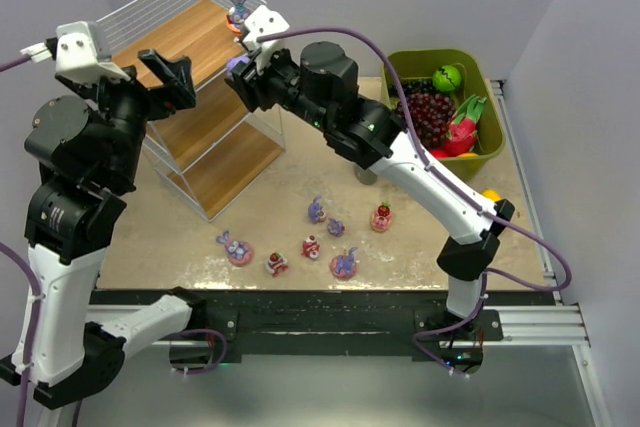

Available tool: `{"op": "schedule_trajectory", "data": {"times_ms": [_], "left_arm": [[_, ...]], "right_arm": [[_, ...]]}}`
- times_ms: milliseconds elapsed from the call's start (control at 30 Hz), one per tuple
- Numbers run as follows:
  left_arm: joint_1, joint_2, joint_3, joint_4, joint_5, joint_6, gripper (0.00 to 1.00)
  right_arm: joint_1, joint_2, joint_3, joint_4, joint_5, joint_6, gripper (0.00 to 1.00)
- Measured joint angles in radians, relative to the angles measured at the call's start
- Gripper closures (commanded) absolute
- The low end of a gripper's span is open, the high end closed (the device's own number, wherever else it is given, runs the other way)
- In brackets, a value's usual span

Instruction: Place and organize the plastic toys onto the shelf

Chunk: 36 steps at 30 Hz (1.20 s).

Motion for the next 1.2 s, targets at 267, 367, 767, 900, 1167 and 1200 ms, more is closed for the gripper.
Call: {"op": "schedule_trajectory", "data": {"times_ms": [267, 367, 767, 900, 1167, 1200], "left_arm": [[0.000, 0.107, 0.139, -0.038, 0.205, 0.001, 0.07], [0.000, 0.148, 0.187, -0.066, 0.296, 0.001, 0.15], [0.000, 0.175, 0.196, -0.142, 0.503, 0.009, 0.29], [0.000, 0.153, 0.183, -0.154, 0.523, 0.009, 0.31], [0.000, 0.111, 0.119, -0.149, 0.531, 0.008, 0.36], [0.000, 0.109, 0.111, -0.147, 0.531, 0.008, 0.36]], "right_arm": [[0.000, -0.021, -0.159, 0.125, -0.133, -0.110, 1.00], [0.000, -0.055, -0.219, 0.135, -0.187, -0.133, 1.00], [0.000, -0.259, -0.364, 0.210, -0.320, -0.180, 1.00], [0.000, -0.296, -0.404, 0.237, -0.344, -0.181, 1.00], [0.001, -0.312, -0.445, 0.245, -0.362, -0.166, 1.00], [0.001, -0.312, -0.451, 0.248, -0.362, -0.163, 1.00]]}}
